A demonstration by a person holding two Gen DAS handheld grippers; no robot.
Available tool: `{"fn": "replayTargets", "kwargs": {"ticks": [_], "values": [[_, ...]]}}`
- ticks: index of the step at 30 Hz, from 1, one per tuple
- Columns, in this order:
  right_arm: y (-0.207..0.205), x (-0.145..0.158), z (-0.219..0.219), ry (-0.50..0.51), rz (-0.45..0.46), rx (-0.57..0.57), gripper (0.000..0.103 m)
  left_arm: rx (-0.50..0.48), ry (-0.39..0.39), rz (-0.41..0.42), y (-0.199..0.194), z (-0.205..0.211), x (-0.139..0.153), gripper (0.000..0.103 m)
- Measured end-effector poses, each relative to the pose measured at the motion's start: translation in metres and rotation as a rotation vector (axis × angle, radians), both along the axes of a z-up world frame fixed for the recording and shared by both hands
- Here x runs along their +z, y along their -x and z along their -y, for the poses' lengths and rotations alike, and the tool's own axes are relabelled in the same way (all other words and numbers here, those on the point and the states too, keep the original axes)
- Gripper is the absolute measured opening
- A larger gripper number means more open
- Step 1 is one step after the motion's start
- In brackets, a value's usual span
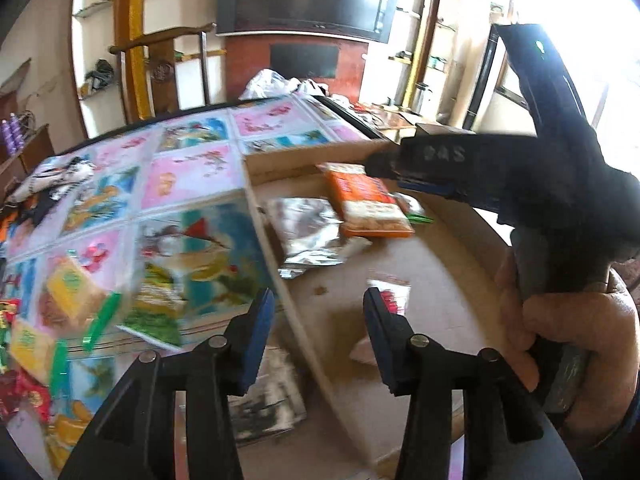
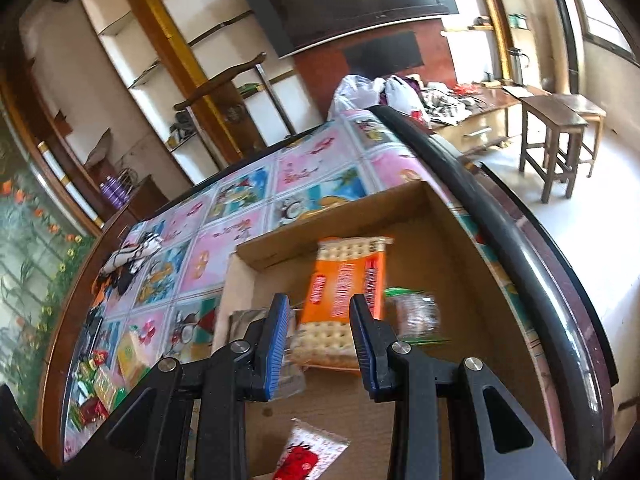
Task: Organize snacks
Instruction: 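Return the left gripper to the table and grasp the brown candy wrapper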
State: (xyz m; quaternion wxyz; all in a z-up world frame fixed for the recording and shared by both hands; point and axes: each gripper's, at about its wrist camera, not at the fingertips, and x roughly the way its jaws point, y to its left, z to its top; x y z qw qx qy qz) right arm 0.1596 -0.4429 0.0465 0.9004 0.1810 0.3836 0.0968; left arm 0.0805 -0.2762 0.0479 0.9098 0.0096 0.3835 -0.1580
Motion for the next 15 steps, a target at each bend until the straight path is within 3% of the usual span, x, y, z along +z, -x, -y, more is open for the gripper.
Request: {"fn": "replayTargets", "kwargs": {"ticks": [10, 15], "values": [[0.010, 0.006, -0.040, 0.043, 0.049, 0.132, 0.034, 0.128, 0.011, 0.004, 0.005, -0.073, 0.000, 0.046], [0.020, 0.004, -0.069, 0.027, 0.053, 0.257, 0.034, 0.200, 0.015, 0.012, 0.013, -0.114, 0.000, 0.046]]}}
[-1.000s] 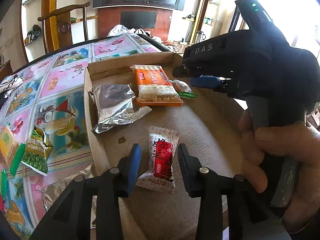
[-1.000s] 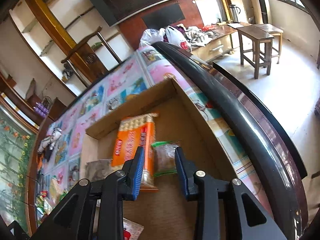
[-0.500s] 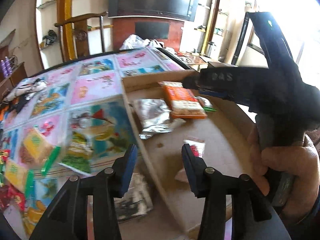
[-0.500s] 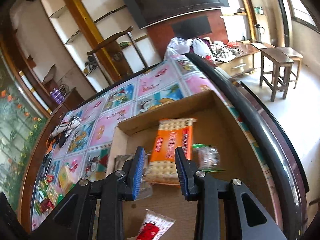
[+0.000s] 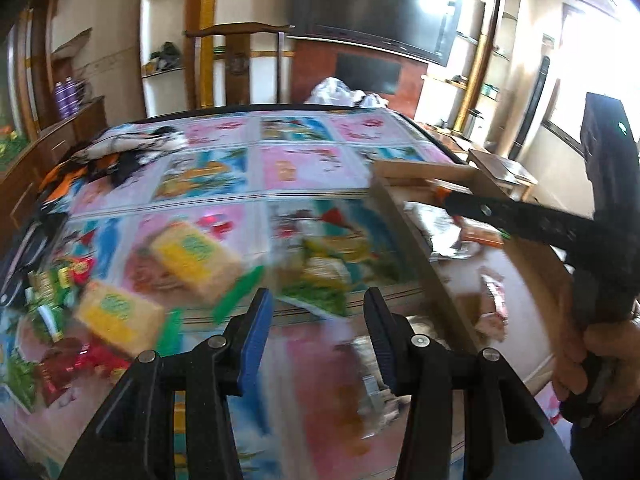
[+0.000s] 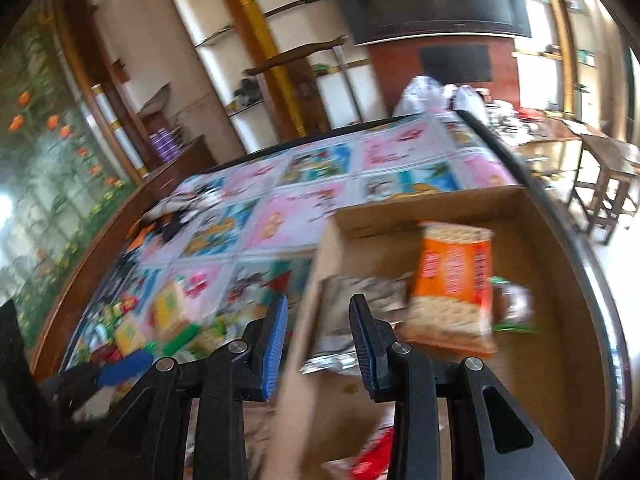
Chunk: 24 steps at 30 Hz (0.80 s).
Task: Organize snacks
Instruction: 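Return the left gripper to the table and grasp the brown candy wrapper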
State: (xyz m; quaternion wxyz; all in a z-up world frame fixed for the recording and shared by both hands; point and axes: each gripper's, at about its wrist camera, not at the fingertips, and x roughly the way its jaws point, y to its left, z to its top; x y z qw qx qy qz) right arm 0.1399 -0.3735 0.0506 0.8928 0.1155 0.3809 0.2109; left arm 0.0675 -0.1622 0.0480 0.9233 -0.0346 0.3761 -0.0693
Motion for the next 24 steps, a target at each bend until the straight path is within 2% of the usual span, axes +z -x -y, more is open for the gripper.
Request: {"fn": "replayTargets", "kwargs": {"ticks": [6, 10, 12, 14, 17, 19, 22, 24], "values": [[0.012, -0.006, -0.033, -0.012, -0.020, 0.151, 0.035, 0.116, 0.021, -0.022, 0.017, -0.069, -0.003, 0.047], [0.015, -0.006, -0.038, 0.000, -0.020, 0.156, 0.035, 0.215, 0.015, -0.034, 0.031, -0.122, -0.004, 0.058], [0.014, -0.006, -0.037, -0.001, -0.023, 0.149, 0.035, 0.274, 0.021, -0.051, 0.036, -0.151, -0.008, 0.059], [0.013, -0.006, -0.037, 0.001, -0.027, 0.140, 0.035, 0.317, 0.066, -0.076, 0.039, -0.176, -0.014, 0.059], [0.013, -0.006, -0.036, 0.004, -0.029, 0.136, 0.035, 0.342, 0.105, -0.107, 0.034, -0.195, -0.023, 0.059], [0.013, -0.006, -0.036, 0.006, -0.029, 0.135, 0.035, 0.306, 0.139, -0.121, 0.030, -0.197, -0.029, 0.061], [0.013, -0.007, -0.036, 0.010, -0.033, 0.131, 0.035, 0.298, 0.089, -0.153, 0.026, -0.192, -0.038, 0.062], [0.012, -0.008, -0.036, 0.010, -0.037, 0.130, 0.035, 0.263, 0.085, -0.168, 0.027, -0.188, -0.040, 0.062]]}}
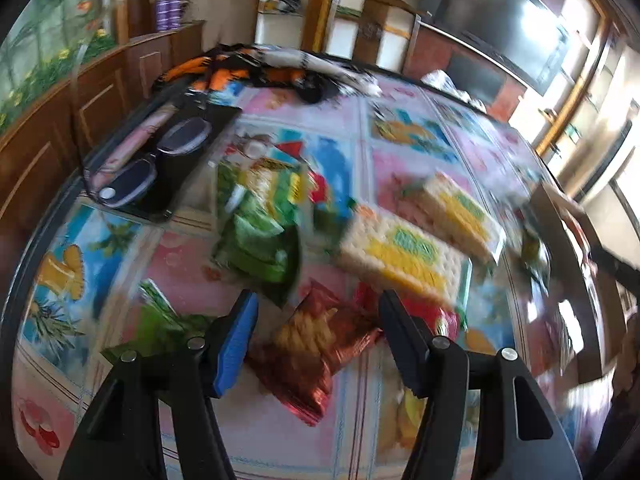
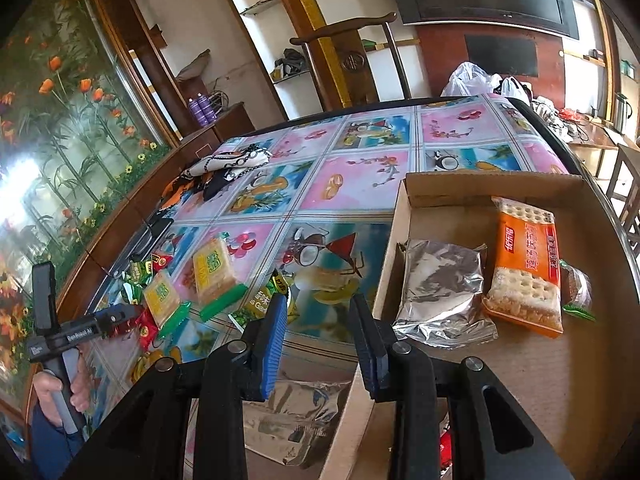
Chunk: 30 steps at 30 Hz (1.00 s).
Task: Organize snacks
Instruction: 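Return the left gripper to the table and grasp the brown candy wrapper, then grasp the silver foil bag with the right gripper while the left gripper holds the brown wrapper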
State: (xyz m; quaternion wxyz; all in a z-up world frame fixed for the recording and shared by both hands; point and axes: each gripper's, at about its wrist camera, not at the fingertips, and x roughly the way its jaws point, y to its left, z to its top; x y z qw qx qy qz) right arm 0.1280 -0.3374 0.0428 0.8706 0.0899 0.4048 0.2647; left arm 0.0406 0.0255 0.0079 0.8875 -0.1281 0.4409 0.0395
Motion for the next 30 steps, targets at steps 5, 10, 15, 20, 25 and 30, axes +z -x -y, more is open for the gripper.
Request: {"fn": "replayTargets", "kwargs": {"ticks": [5, 10, 15, 20, 25, 30], "values": [[0.000, 0.001, 0.001, -0.006, 0.001, 0.000, 0.035, -0.137, -0.024, -0.022, 0.013, 0.025, -0.006, 0.065], [0.001, 0.001, 0.000, -0.008, 0.004, 0.003, 0.035, -0.163, -0.088, -0.014, 0.018, 0.037, -0.007, 0.069], [0.002, 0.001, -0.003, -0.003, 0.004, 0.014, 0.035, -0.135, -0.185, -0.008, 0.018, 0.039, -0.008, 0.046], [0.005, -0.001, -0.014, 0.016, 0.000, 0.064, 0.035, -0.098, -0.204, 0.004, 0.017, 0.035, -0.008, 0.036], [0.017, -0.006, -0.038, 0.072, -0.004, 0.216, 0.050, -0.042, -0.163, 0.062, 0.019, 0.026, 0.004, 0.036], [0.018, -0.024, -0.053, 0.155, -0.059, 0.255, 0.051, -0.037, -0.126, 0.122, 0.022, 0.030, 0.015, 0.036]]}}
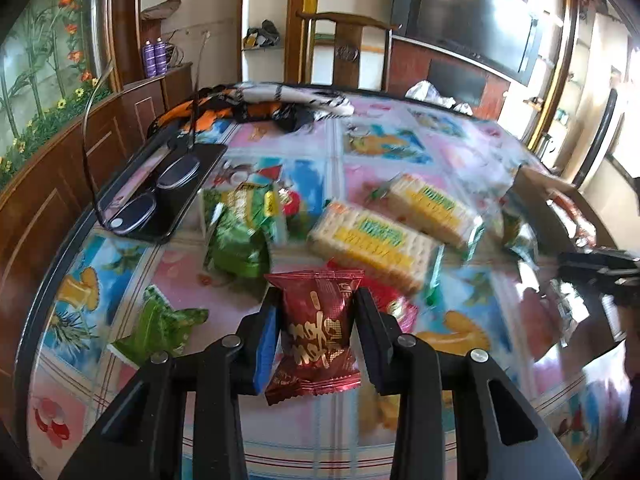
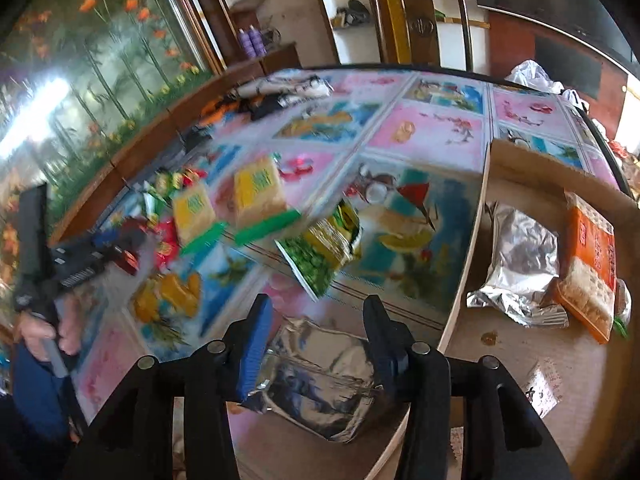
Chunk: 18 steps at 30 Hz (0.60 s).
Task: Organize snacks
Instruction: 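Grasp the silver foil bag with the right gripper while the left gripper holds the brown wrapper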
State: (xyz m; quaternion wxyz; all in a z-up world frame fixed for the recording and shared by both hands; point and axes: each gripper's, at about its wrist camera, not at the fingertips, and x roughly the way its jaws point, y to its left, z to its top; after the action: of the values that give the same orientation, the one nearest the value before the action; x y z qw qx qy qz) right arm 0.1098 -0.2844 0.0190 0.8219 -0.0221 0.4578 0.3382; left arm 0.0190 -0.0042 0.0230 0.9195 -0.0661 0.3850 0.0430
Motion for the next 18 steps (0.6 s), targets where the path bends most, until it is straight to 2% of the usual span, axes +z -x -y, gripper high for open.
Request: {"fn": "replayTargets", "kwargs": {"ticks": [5, 6, 7, 9, 11, 13, 16, 18], "values": [[0.006, -0.010, -0.010, 0.057, -0.034, 0.049, 0.053, -0.022, 0.003, 0.015, 0.000, 0.006, 0.002, 0.036], [0.011, -0.011, -0.016, 0.068, -0.033, 0.089, 0.053, -0.021, 0.001, 0.012, -0.001, 0.007, 0.001, 0.036], [0.017, -0.012, -0.023, 0.070, -0.042, 0.142, 0.062, -0.023, -0.001, 0.009, -0.001, 0.008, 0.000, 0.036], [0.035, -0.010, -0.038, 0.092, -0.001, 0.236, 0.066, -0.028, -0.004, 0.008, -0.002, 0.009, 0.000, 0.036], [0.046, -0.003, -0.045, 0.018, 0.002, 0.323, 0.066, -0.036, 0.002, 0.007, -0.003, 0.009, -0.001, 0.036], [0.058, 0.008, -0.046, -0.023, 0.048, 0.382, 0.066, -0.043, -0.001, 0.005, -0.004, 0.010, -0.002, 0.036], [0.060, 0.008, -0.044, -0.019, 0.066, 0.385, 0.066, -0.050, -0.003, -0.005, -0.006, 0.011, -0.004, 0.036], [0.057, 0.000, -0.043, 0.018, 0.062, 0.372, 0.066, -0.056, -0.005, -0.002, -0.006, 0.013, -0.004, 0.036]]}}
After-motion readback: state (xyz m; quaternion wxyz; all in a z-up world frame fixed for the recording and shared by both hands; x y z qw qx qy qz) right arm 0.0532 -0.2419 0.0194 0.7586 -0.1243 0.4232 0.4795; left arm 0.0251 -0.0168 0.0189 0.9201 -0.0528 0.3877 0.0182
